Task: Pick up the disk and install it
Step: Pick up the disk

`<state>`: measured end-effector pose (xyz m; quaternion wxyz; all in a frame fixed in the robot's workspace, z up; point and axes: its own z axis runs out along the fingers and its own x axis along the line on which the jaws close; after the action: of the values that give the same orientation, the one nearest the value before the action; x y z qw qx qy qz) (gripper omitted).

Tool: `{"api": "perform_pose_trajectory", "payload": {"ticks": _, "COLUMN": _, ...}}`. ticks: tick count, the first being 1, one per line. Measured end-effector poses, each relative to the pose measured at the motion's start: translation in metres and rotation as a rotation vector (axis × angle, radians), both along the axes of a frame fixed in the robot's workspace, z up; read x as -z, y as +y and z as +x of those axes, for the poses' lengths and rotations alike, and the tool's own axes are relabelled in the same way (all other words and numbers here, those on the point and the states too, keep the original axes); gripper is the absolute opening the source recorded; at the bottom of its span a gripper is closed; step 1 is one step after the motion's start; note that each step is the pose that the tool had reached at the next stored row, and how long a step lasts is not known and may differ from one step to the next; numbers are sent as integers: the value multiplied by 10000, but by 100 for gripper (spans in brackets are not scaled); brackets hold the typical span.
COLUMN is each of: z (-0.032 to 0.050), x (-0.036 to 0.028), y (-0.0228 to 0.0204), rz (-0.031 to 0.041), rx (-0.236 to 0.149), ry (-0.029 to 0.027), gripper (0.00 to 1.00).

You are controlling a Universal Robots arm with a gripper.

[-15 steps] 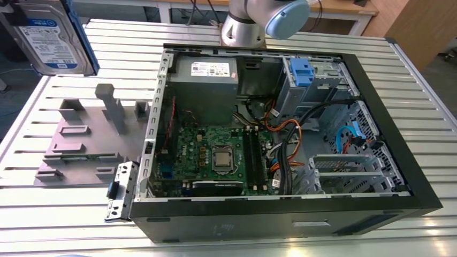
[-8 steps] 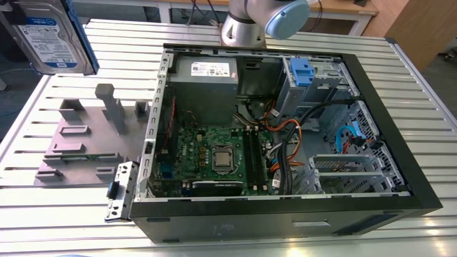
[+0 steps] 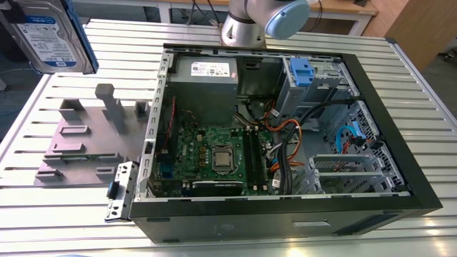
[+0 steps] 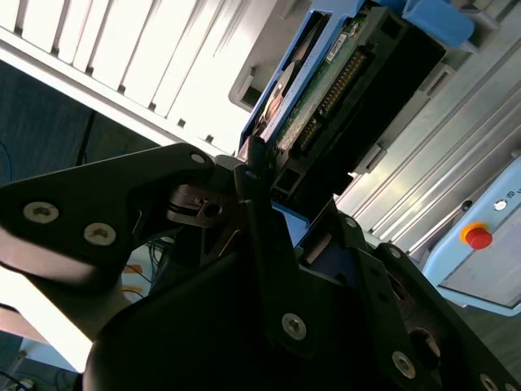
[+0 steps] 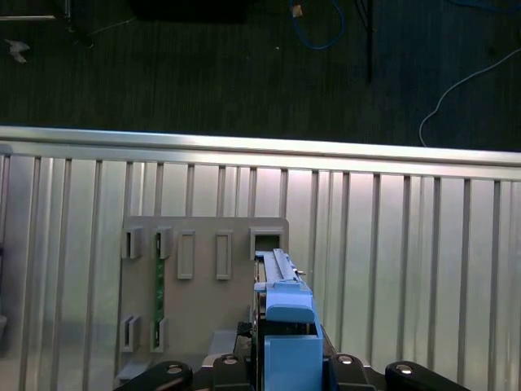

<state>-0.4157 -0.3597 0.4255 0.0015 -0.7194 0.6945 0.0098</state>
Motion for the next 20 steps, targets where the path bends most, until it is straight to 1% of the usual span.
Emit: {"api": "perform_pose_trajectory", "payload": {"ticks": 20, "z": 0, "x": -58, "y": 0, "rz": 0, "rx": 0, "ry": 0, "gripper": 36}}
